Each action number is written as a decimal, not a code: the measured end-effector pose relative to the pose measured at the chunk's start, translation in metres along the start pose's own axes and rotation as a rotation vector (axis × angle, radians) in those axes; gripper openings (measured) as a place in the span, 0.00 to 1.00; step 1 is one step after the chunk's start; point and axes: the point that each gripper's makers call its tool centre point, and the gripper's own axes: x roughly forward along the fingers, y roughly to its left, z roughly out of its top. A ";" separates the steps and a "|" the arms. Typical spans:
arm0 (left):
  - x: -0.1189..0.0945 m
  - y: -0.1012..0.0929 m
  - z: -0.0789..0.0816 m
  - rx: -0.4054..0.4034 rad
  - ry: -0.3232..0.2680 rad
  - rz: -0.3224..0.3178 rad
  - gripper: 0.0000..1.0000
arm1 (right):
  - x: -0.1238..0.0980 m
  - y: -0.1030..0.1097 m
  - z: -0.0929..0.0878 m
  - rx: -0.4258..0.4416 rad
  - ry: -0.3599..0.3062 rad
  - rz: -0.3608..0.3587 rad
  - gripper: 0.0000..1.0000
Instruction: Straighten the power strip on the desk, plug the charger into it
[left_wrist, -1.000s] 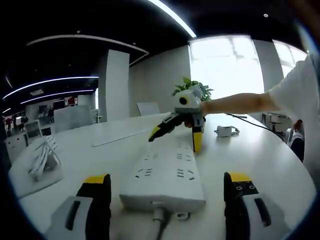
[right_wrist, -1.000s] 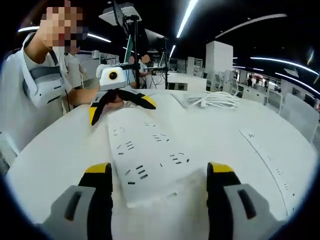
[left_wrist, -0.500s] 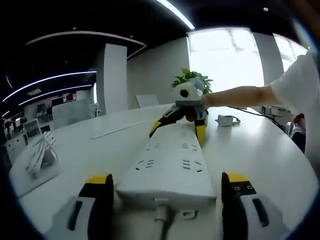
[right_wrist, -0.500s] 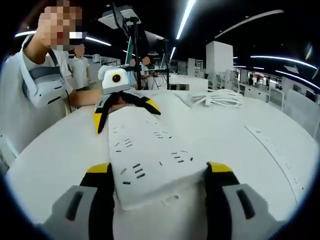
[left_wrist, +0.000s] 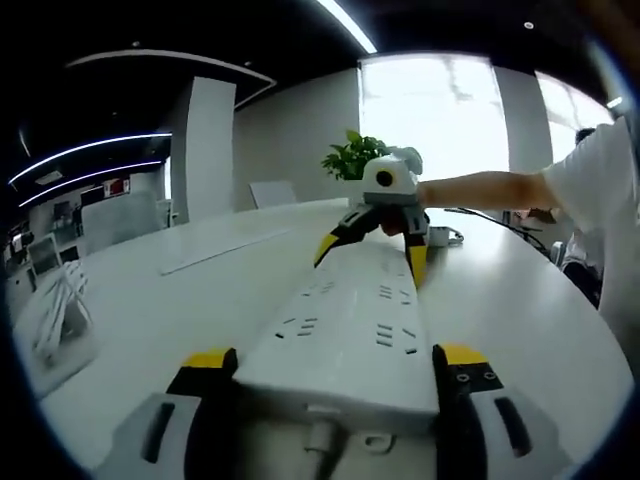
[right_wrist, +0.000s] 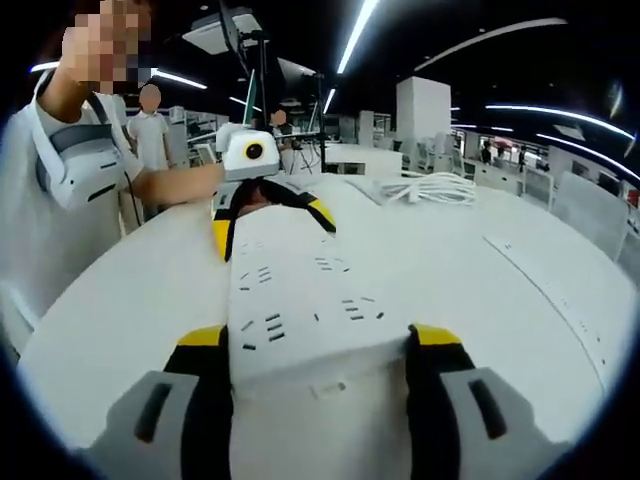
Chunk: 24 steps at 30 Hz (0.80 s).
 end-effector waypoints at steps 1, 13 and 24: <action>0.001 0.001 0.000 0.001 0.000 -0.006 0.81 | -0.002 0.002 -0.001 0.001 -0.001 -0.001 0.70; 0.016 0.010 0.003 0.022 0.000 -0.069 0.81 | -0.015 0.007 -0.005 0.031 0.024 -0.055 0.70; 0.029 0.003 0.007 0.048 -0.005 -0.144 0.81 | -0.025 0.008 -0.010 0.064 0.088 -0.115 0.70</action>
